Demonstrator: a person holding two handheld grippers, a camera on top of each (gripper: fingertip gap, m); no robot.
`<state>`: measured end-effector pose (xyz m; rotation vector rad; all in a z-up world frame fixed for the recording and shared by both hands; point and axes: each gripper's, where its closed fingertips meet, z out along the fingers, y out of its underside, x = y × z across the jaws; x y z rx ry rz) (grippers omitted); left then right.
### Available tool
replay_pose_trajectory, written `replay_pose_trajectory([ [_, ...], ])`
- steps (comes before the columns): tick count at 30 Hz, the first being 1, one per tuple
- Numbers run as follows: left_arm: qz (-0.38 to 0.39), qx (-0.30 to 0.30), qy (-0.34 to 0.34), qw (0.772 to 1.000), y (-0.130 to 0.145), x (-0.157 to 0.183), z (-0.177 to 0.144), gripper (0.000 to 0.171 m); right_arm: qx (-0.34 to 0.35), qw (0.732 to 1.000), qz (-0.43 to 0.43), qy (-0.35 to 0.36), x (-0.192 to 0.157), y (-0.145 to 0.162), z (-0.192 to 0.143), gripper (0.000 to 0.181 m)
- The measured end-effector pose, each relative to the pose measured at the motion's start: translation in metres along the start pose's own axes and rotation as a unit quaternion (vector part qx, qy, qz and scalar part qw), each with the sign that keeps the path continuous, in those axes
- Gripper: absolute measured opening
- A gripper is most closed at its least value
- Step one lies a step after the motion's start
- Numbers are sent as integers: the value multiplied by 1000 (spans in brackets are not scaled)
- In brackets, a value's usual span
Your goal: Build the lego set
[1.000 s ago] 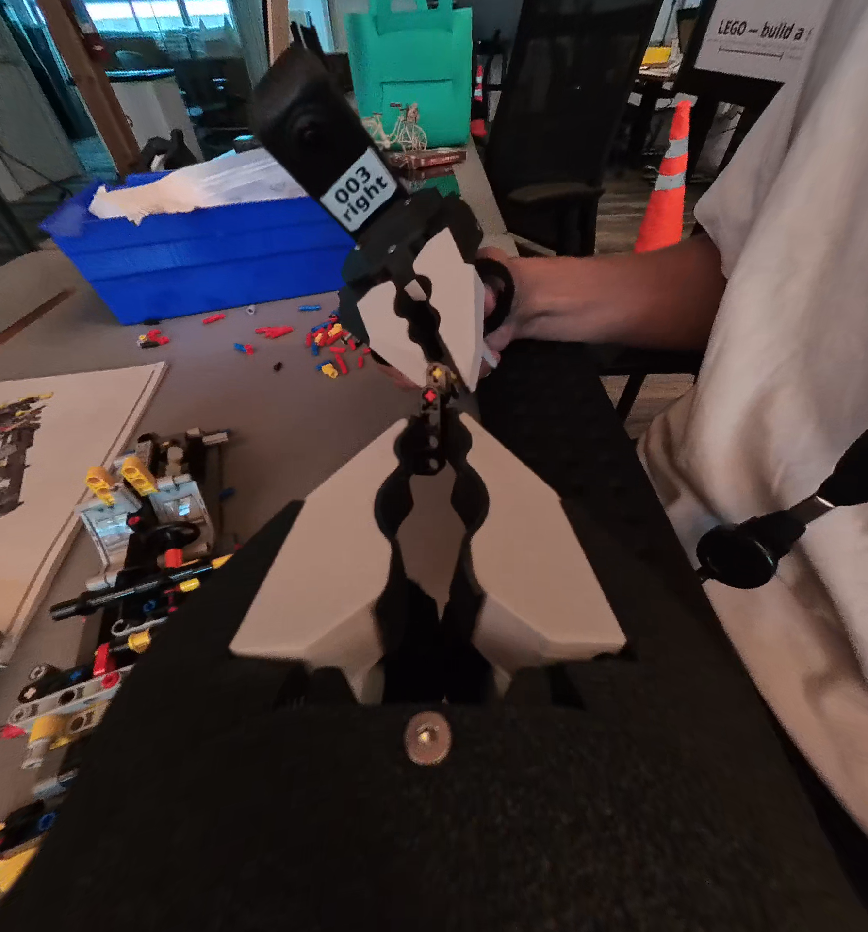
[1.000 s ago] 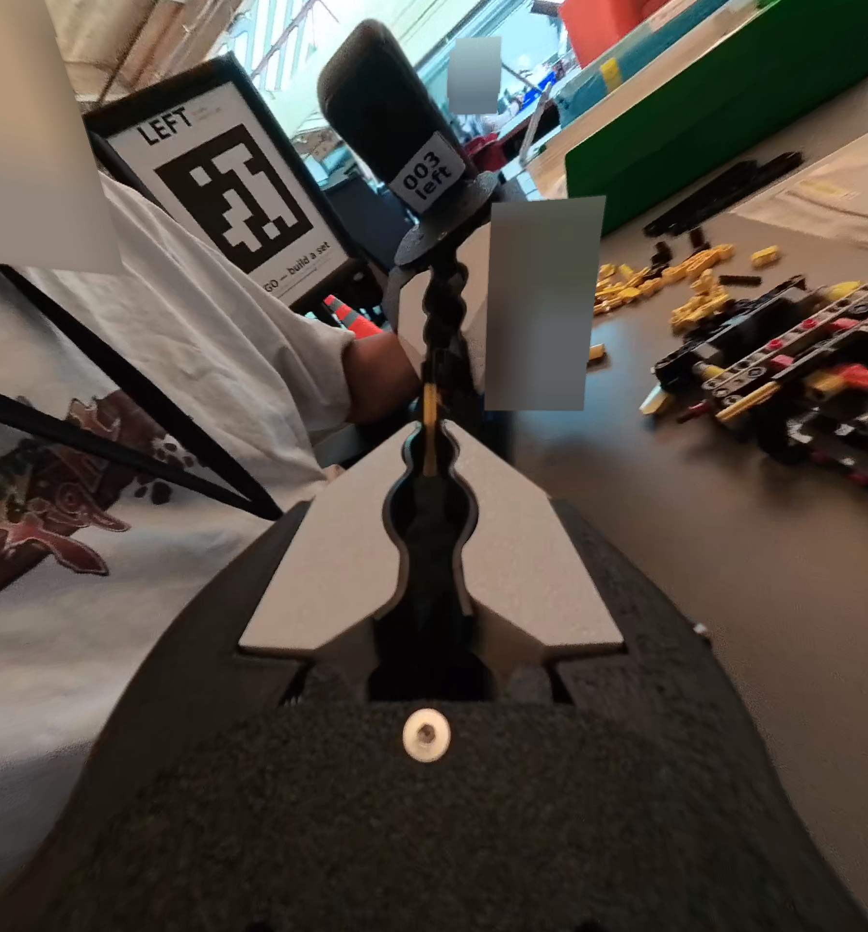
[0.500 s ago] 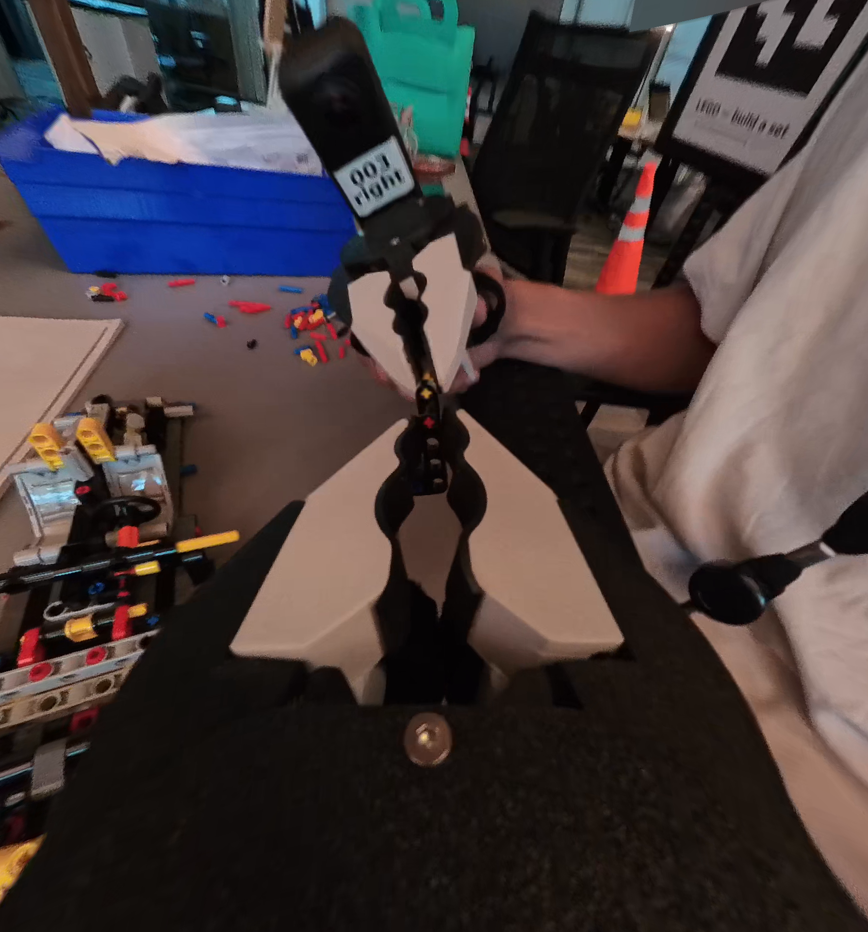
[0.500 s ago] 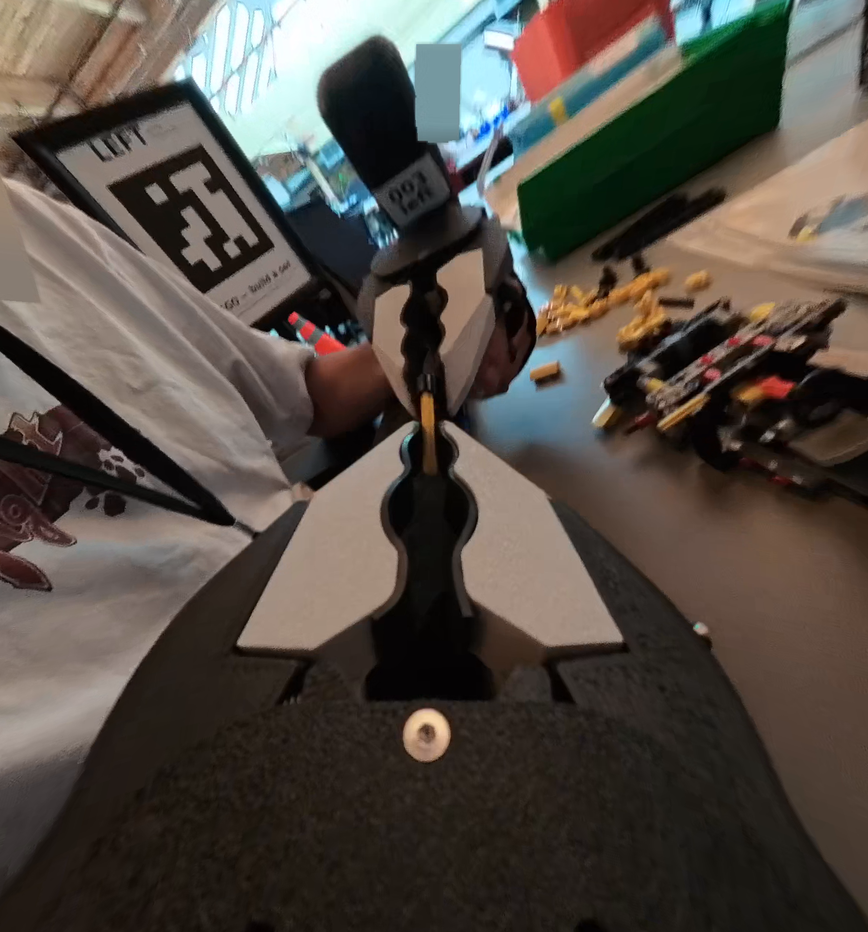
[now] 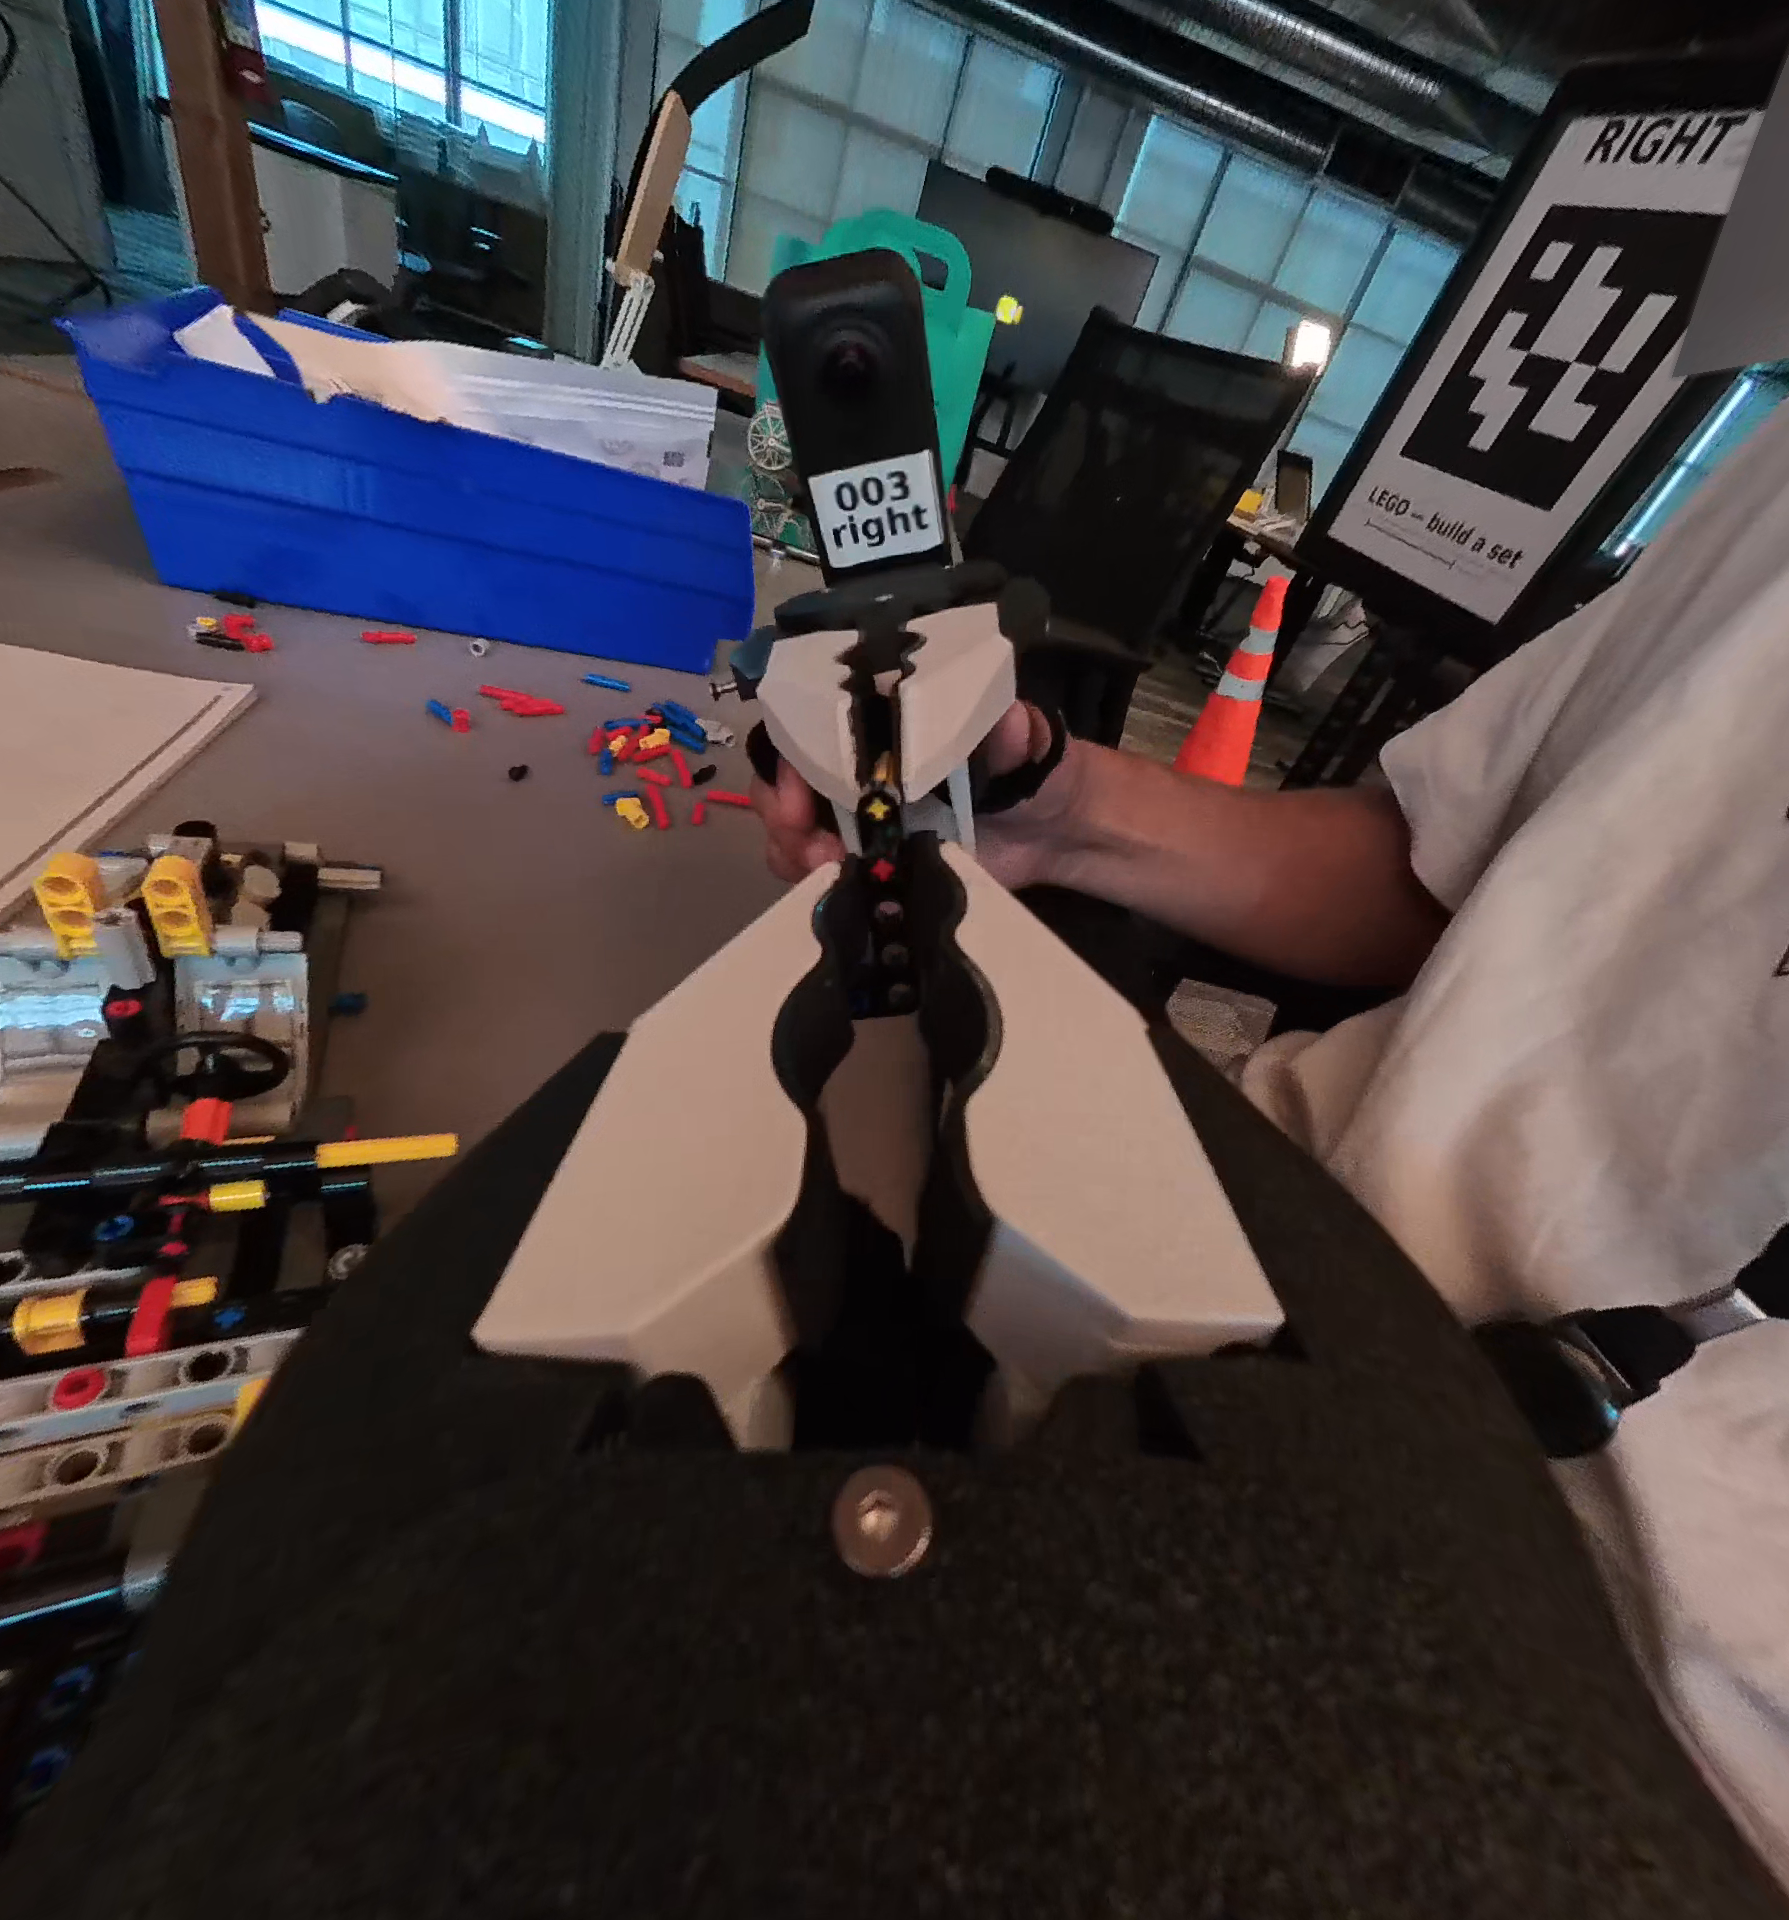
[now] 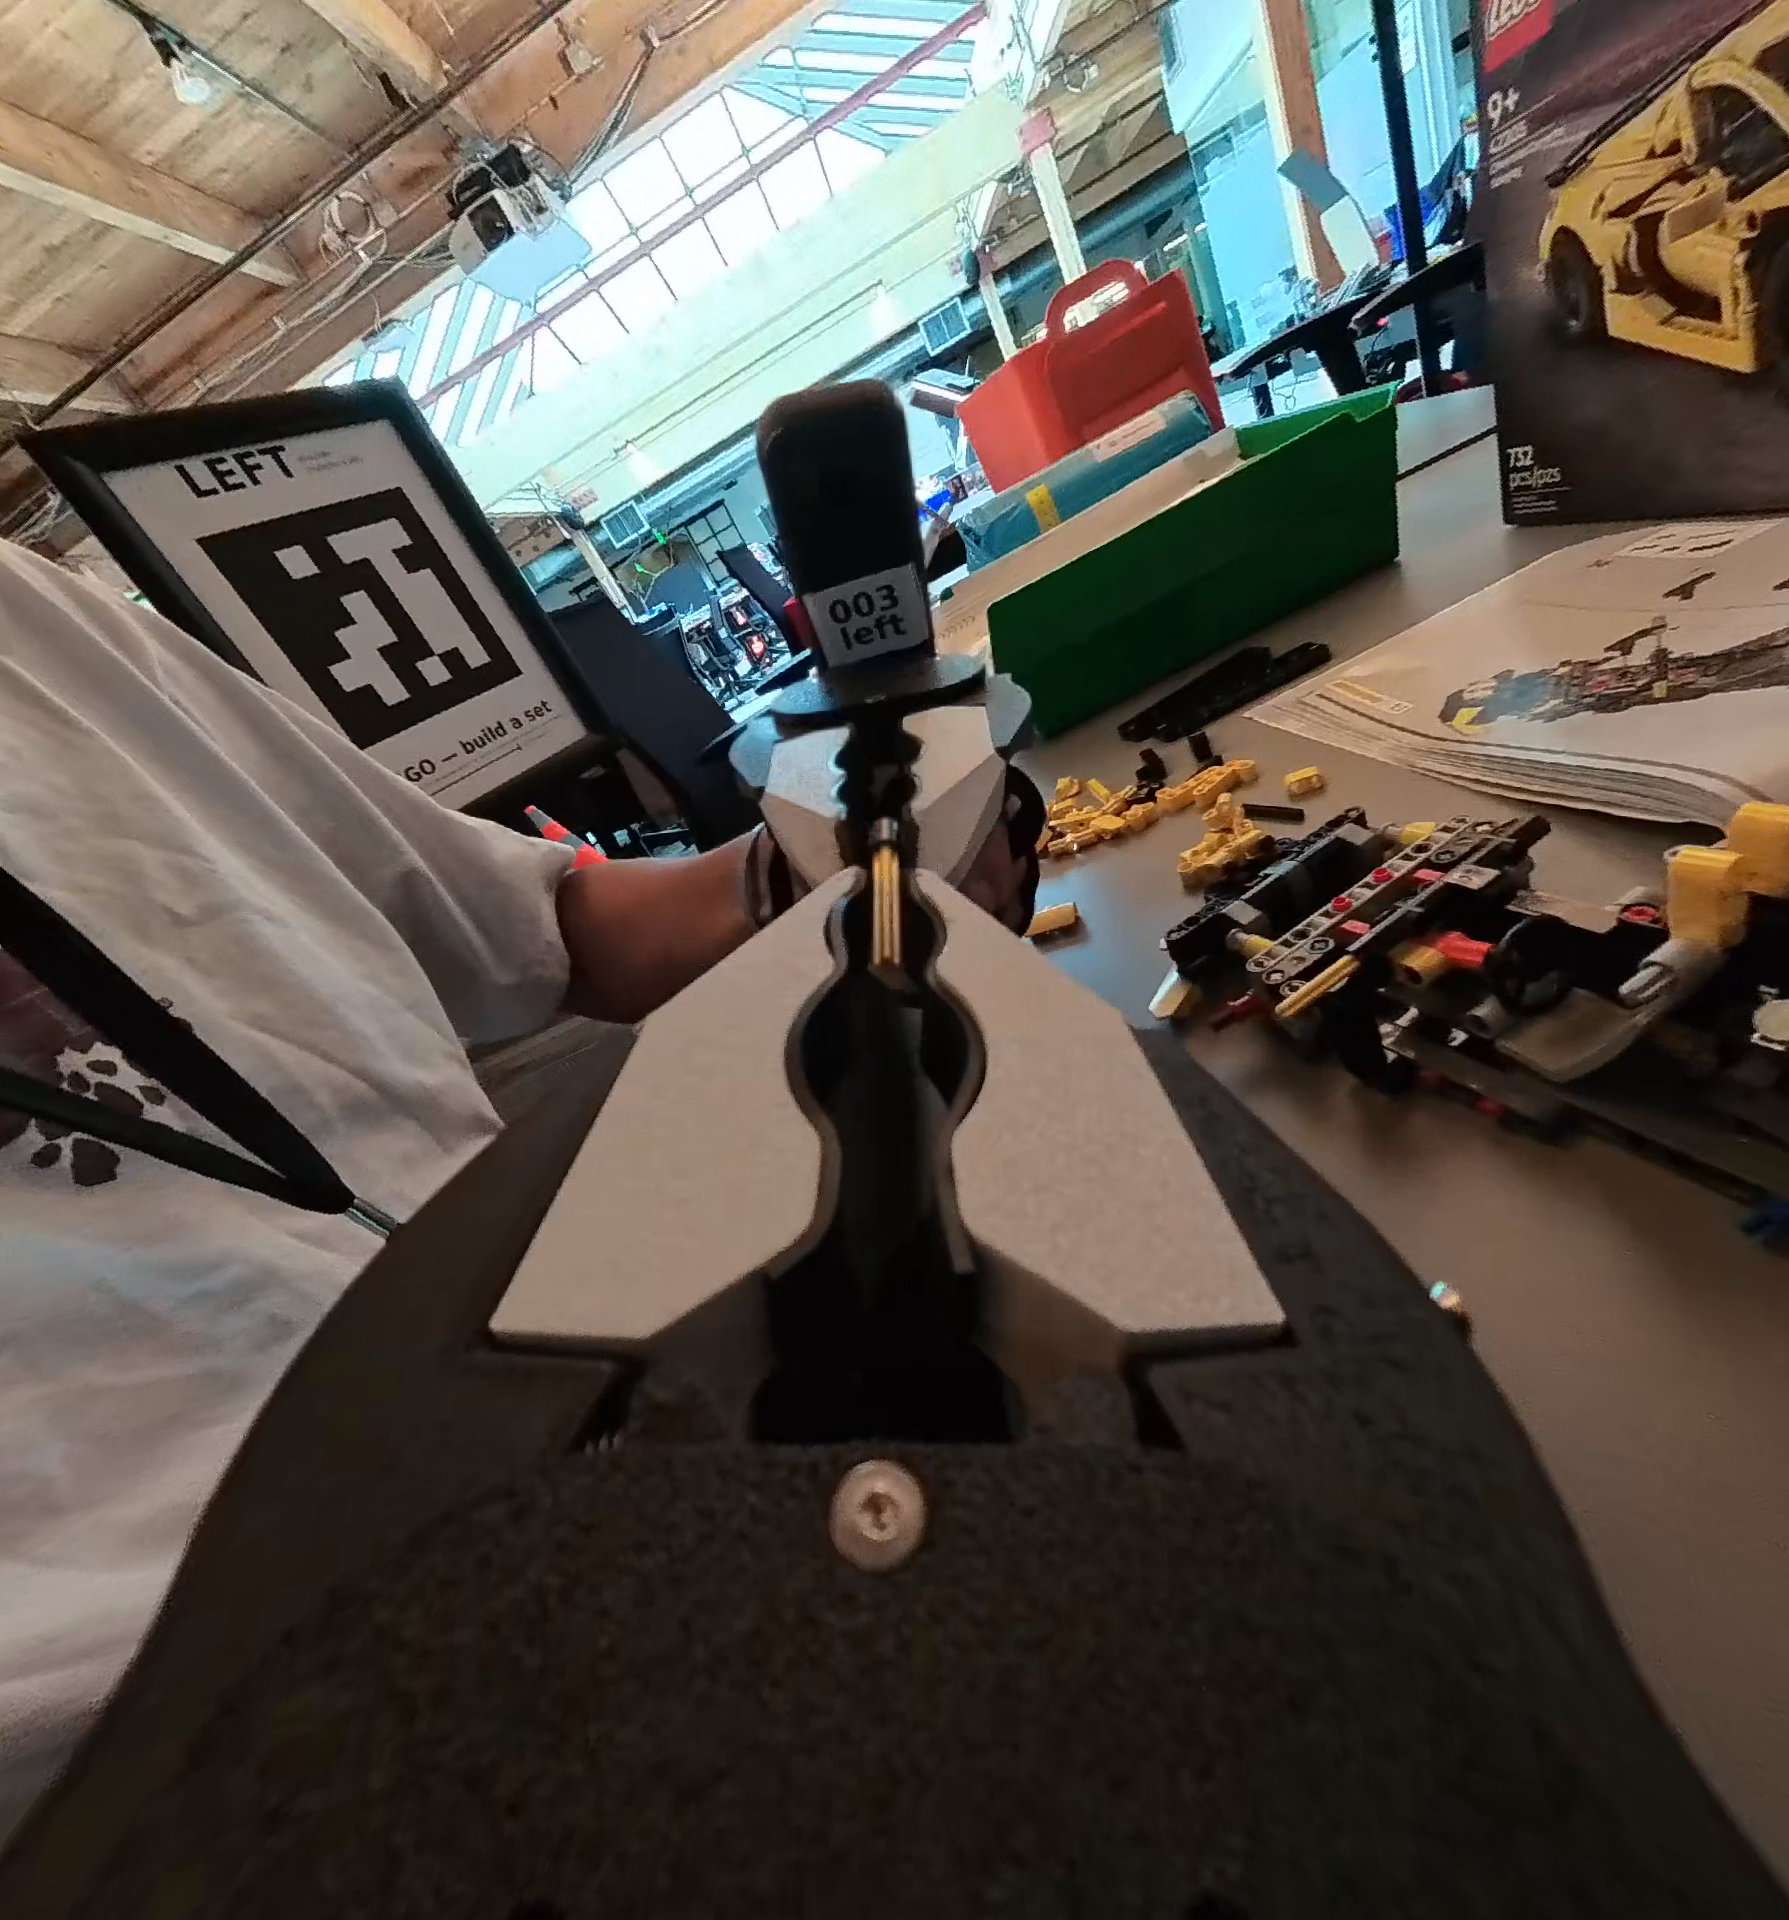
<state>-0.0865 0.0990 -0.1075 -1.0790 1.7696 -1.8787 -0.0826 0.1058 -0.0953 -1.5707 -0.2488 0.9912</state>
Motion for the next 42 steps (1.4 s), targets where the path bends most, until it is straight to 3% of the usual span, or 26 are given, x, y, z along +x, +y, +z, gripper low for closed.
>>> replay_pose_trajectory([
  [9,67,-37,-2,997,9,5,-1,5,-32,999,6,-19,-5,8,1,4],
  [13,110,-83,-20,990,22,1,0,5,-57,998,12,-18,-2,17,2,4],
  [24,152,-139,-32,978,37,-3,0,5,-92,995,16,-20,1,29,3,4],
  [32,75,-52,-27,995,9,0,3,7,-55,998,4,-26,-5,14,1,3],
  [42,92,-36,-33,995,5,3,3,7,-49,998,16,-38,-8,11,1,3],
])
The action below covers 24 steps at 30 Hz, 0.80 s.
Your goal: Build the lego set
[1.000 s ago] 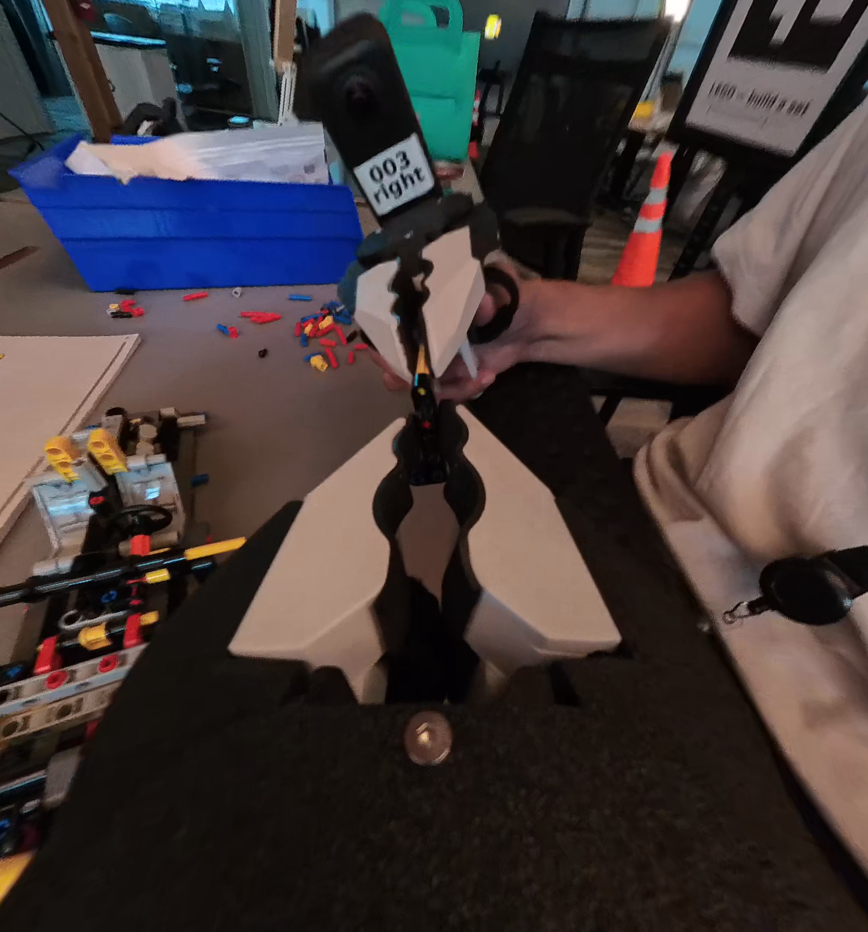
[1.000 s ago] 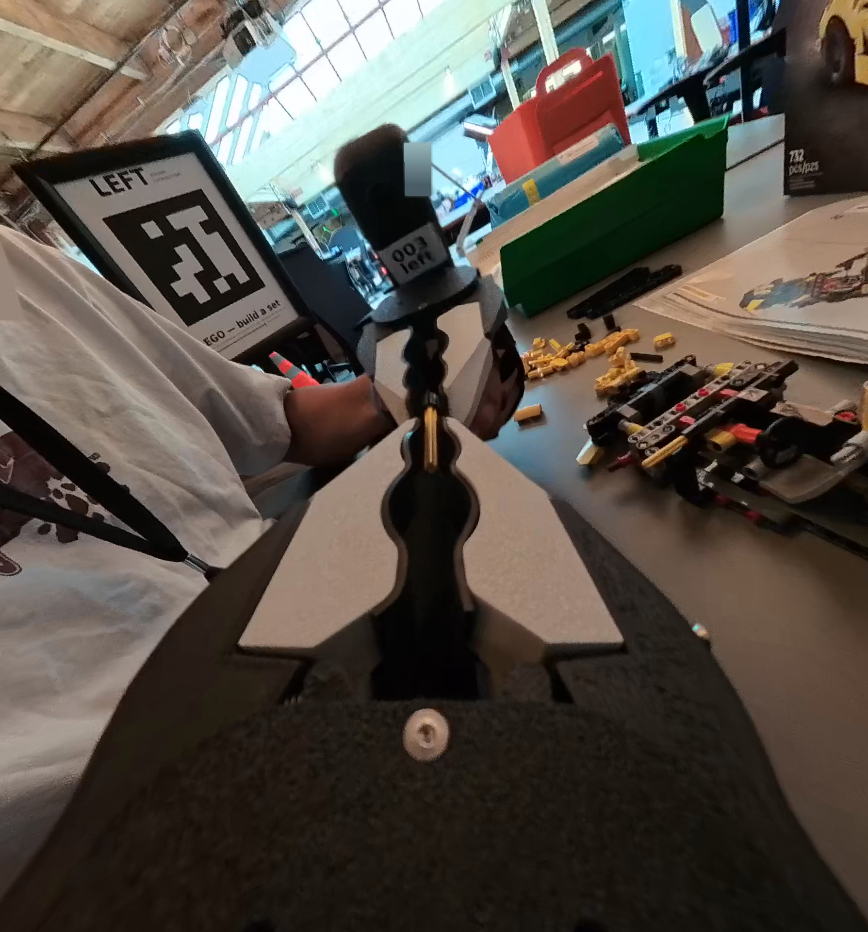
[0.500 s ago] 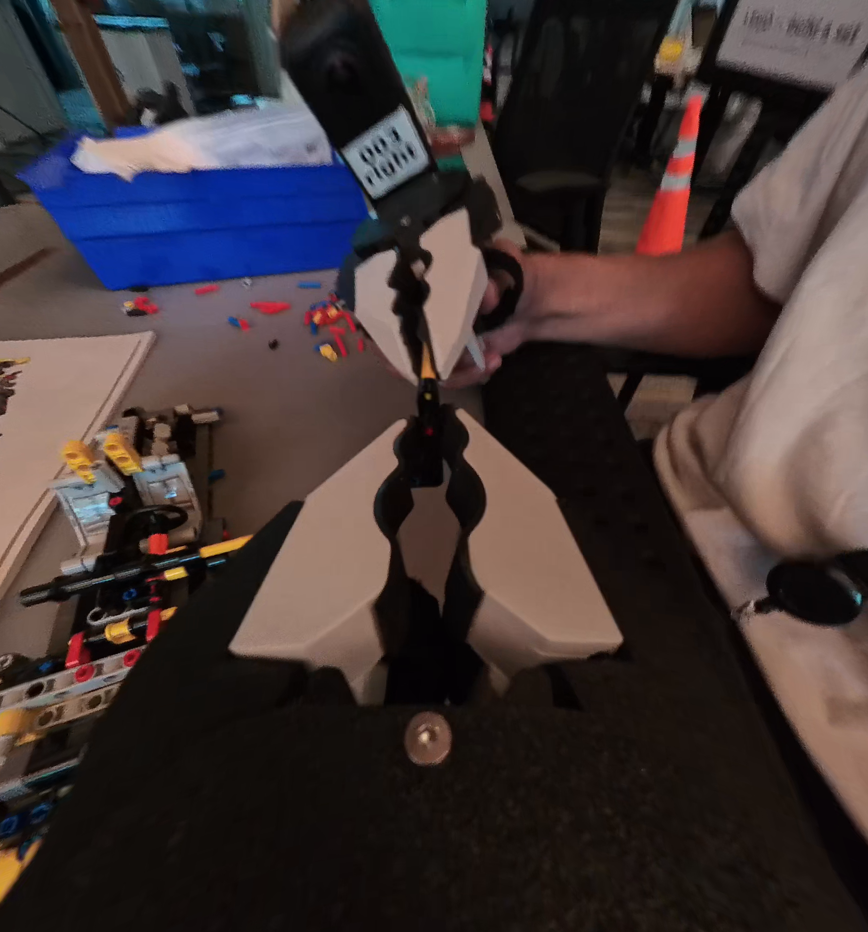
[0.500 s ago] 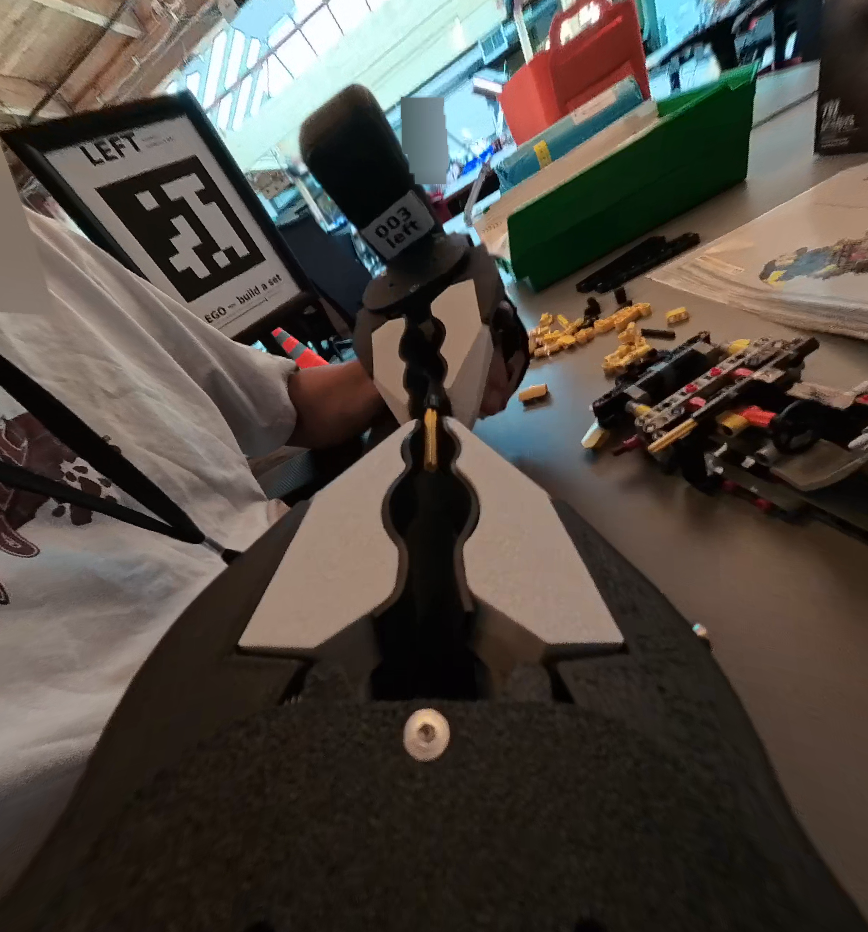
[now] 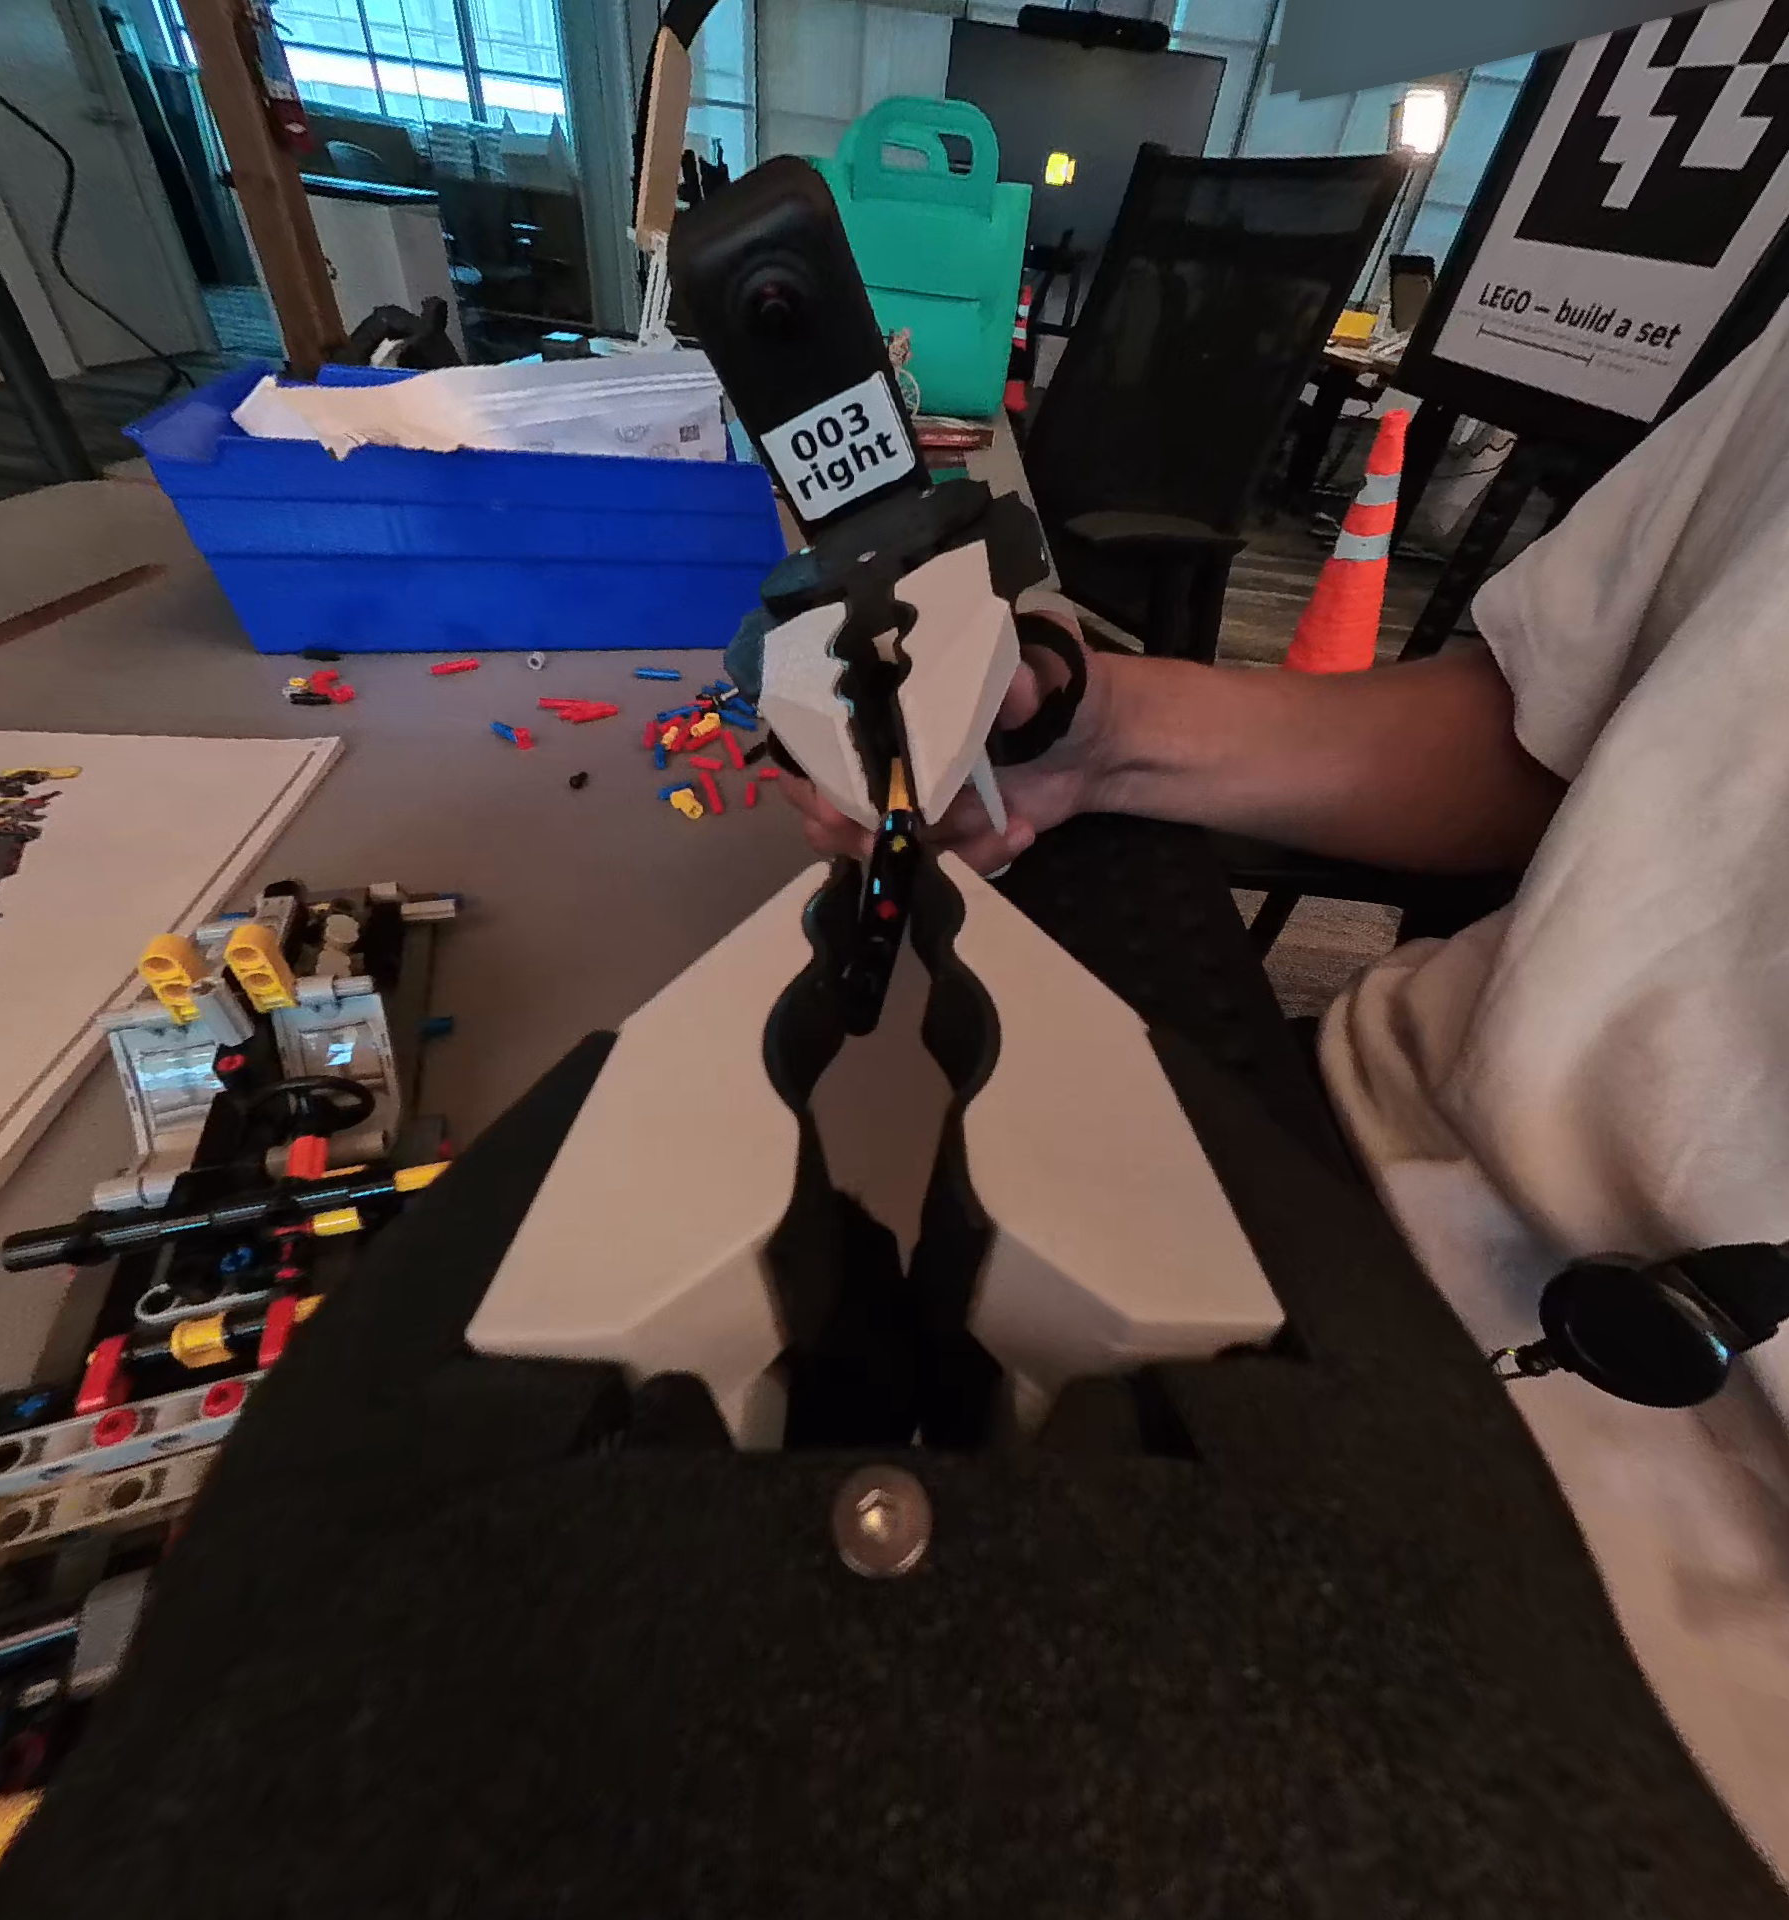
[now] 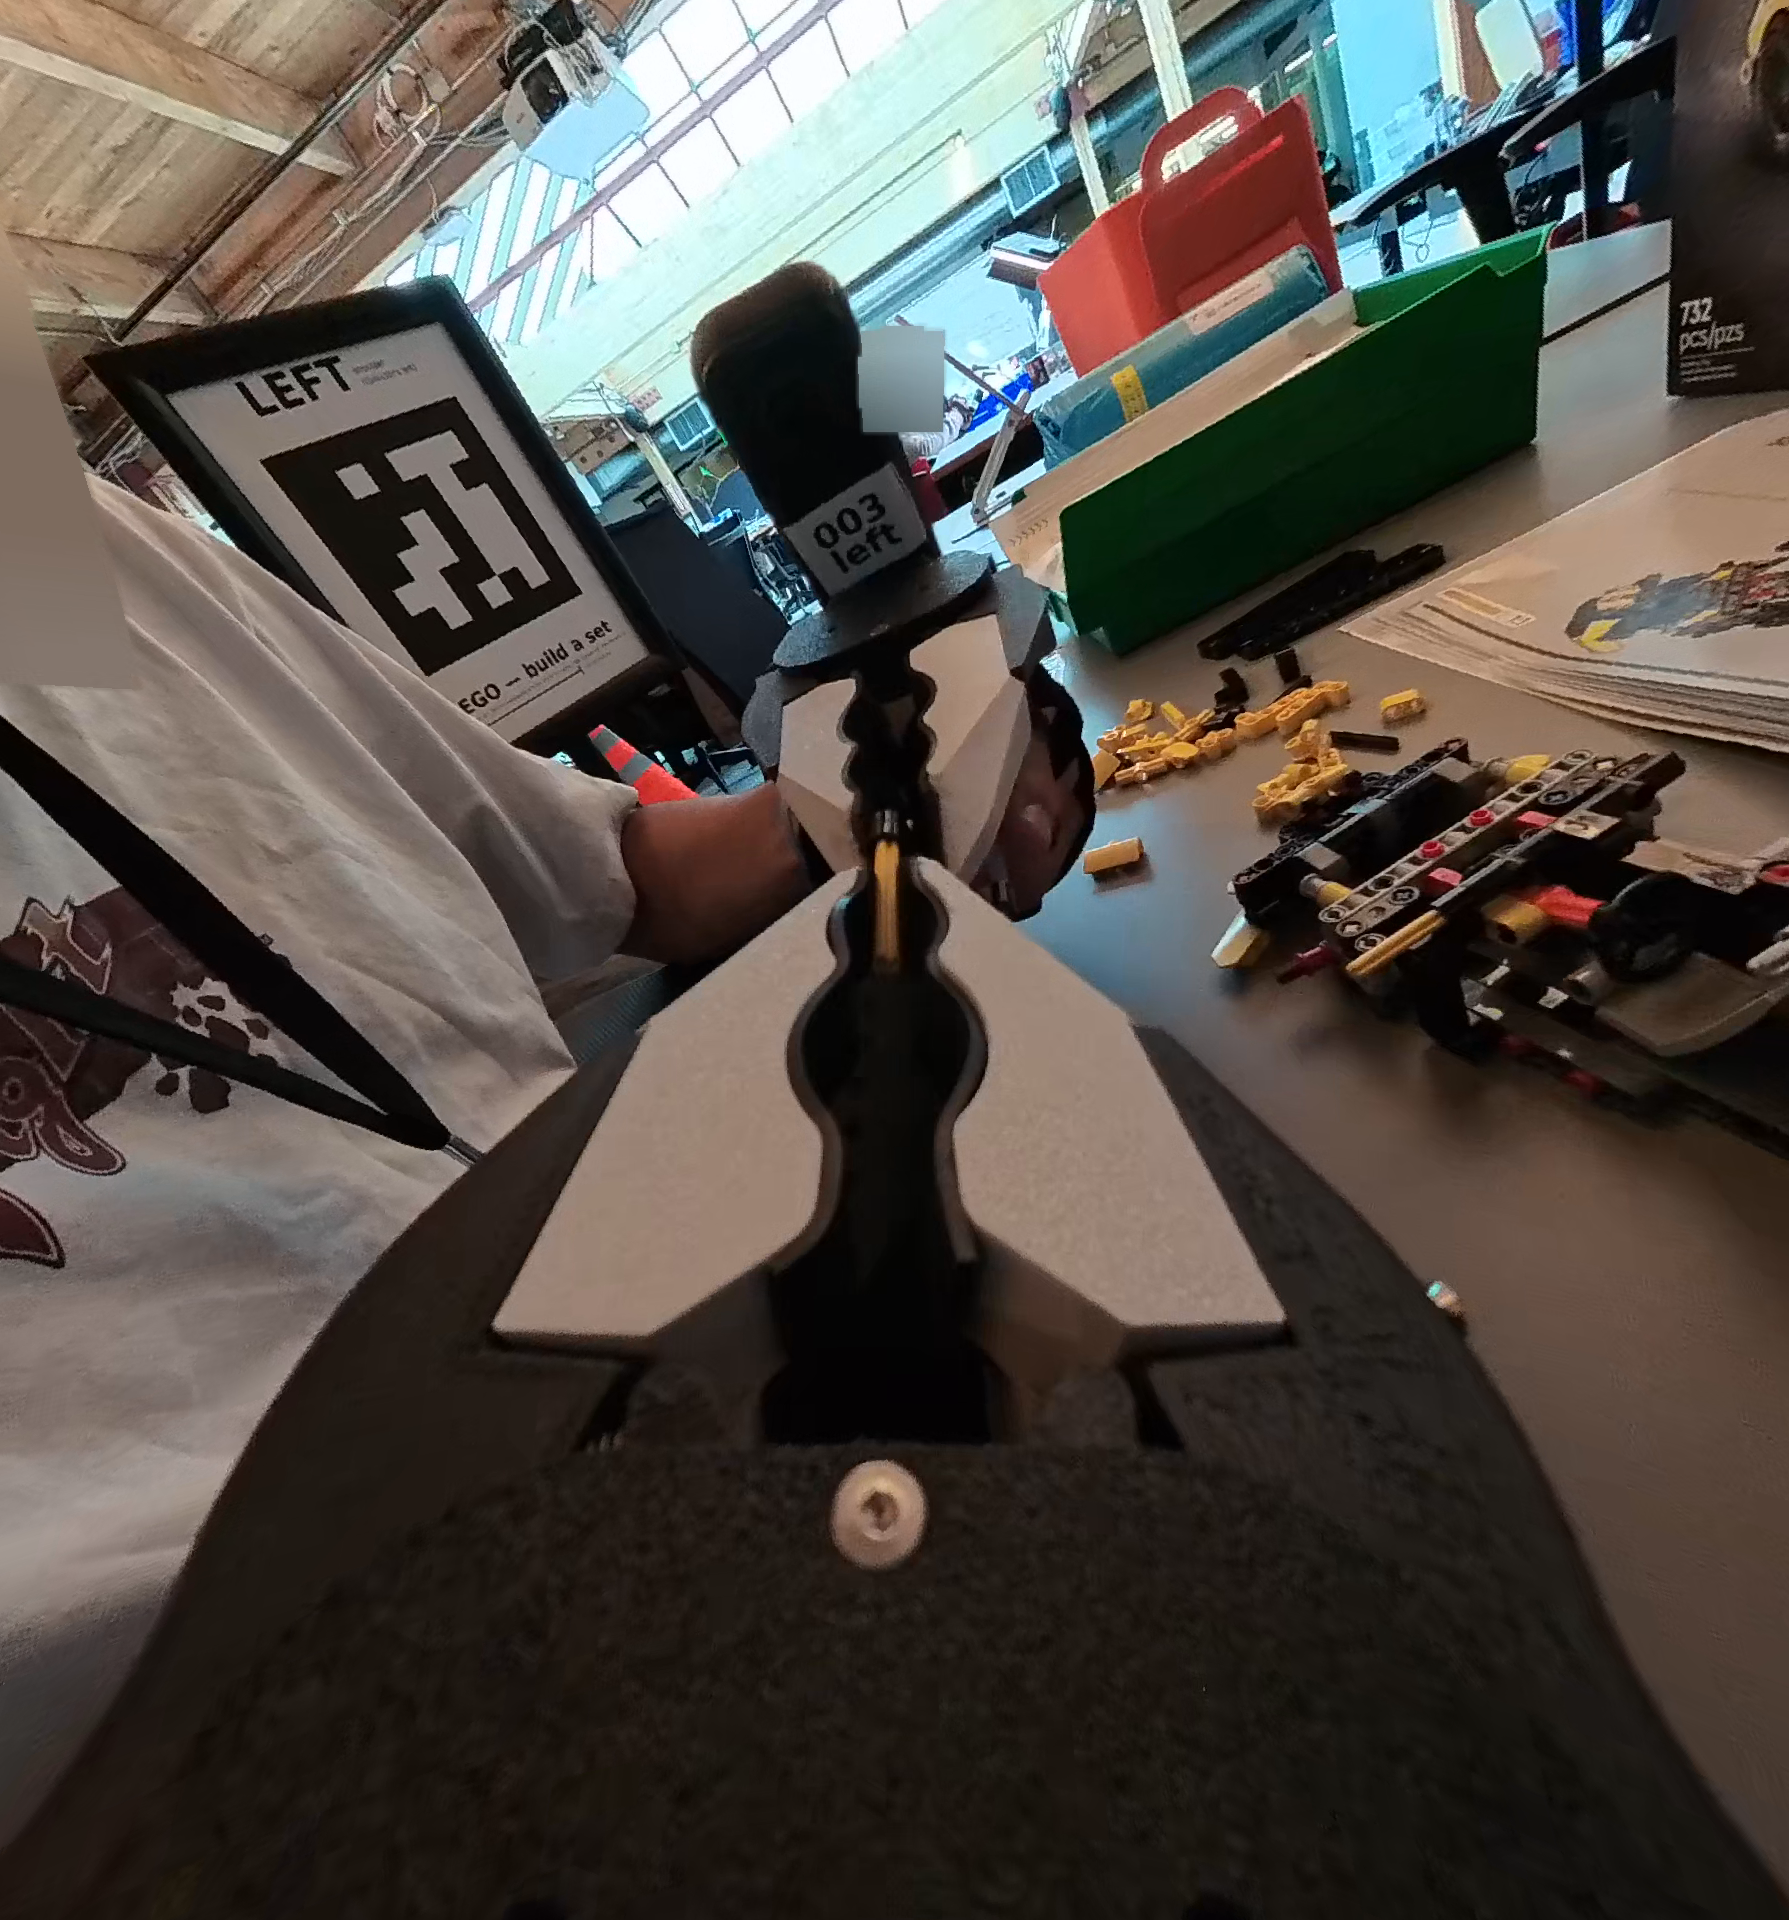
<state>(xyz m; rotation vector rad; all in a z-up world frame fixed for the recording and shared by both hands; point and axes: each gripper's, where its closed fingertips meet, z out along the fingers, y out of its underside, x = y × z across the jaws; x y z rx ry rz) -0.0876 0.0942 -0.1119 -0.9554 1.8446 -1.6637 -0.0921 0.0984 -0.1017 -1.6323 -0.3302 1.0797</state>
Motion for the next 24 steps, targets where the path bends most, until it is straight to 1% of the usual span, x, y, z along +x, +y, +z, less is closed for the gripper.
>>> replay_pose_trajectory([
  [3,1,5,-9,1000,-2,-3,-2,14,1,1000,5,-3,0,0,-1,3],
  [4,4,4,-6,1000,-3,-2,-2,12,0,1000,6,-4,0,0,-1,3],
  [5,10,3,3,1000,-2,1,-2,6,-1,1000,8,-3,0,1,-1,3],
  [8,43,9,-7,999,-4,3,-3,5,0,1000,12,-15,-3,0,0,3],
  [10,55,3,-16,998,-3,2,-2,5,-4,1000,19,-14,-2,2,-1,3],
  [13,81,0,-23,996,-2,4,-2,5,-21,999,28,-8,1,8,1,3],
  [18,81,-8,-16,997,0,4,-2,5,-23,999,37,-14,0,9,2,3],
  [21,104,-7,-28,994,-2,3,-2,5,-18,999,42,-18,0,7,1,3],
  [24,110,-9,-32,993,-3,3,-3,5,-17,999,39,-19,0,6,2,3],
])
